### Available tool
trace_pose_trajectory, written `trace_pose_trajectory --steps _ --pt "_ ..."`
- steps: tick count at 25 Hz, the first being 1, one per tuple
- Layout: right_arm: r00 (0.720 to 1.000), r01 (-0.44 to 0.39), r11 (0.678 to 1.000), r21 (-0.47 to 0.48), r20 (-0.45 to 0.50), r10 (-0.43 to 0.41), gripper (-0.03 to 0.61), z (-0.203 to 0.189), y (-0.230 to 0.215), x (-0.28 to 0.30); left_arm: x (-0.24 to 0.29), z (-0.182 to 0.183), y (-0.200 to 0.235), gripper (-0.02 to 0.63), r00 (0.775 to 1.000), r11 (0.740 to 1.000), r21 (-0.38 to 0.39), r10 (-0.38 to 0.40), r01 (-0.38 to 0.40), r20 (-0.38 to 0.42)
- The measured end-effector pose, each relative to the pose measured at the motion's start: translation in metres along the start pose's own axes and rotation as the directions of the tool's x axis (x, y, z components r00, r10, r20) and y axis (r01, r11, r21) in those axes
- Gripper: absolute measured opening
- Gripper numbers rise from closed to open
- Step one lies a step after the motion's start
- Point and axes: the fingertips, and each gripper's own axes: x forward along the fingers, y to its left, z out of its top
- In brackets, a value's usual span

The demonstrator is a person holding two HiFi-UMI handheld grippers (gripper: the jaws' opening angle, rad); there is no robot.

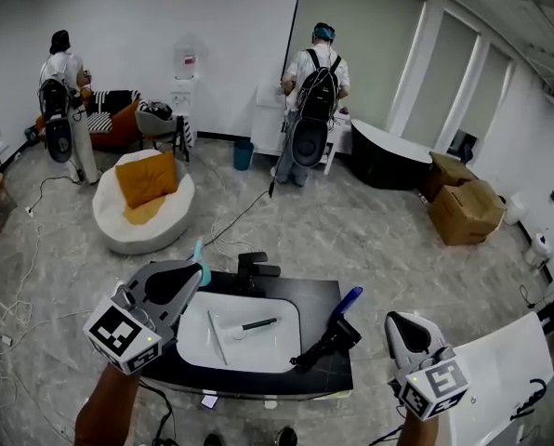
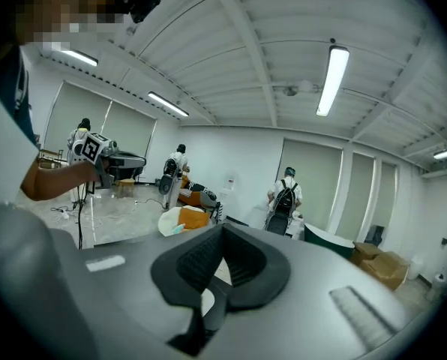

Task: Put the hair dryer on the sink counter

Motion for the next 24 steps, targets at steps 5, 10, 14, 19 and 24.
trace_pose_trajectory --steps 5,10,14,19,24 --pt "1.0 -0.019 0.999 -0.031 0.017 0.019 0.006 0.018 0.02 -0.002 -0.014 0.007 0.002 0.005 1.0 1.0 0.012 -0.002 0.002 0.01" --pt "0.999 -0.012 0.999 -0.034 0.03 0.013 0.006 0.027 0.03 -0.004 -0.024 0.008 0.004 0.005 1.0 1.0 0.014 -0.011 0.011 0.02" --pt "1.0 -0.011 0.999 -0.036 0.028 0.012 0.006 0.032 0.039 -0.007 -0.032 0.009 0.003 0.005 1.0 1.0 0.016 -0.023 0.023 0.015" --pt "1.0 -0.01 0.999 -0.042 0.022 0.011 0.006 0.036 0.046 -0.011 -0.037 0.009 -0.001 0.005 0.999 0.999 0.013 -0.033 0.033 0.012" --pt "1.0 -0.007 0.999 -0.033 0.019 0.008 0.006 0.038 0.051 -0.016 -0.043 0.01 -0.004 0.005 0.999 0.999 0.015 -0.043 0.043 0.006"
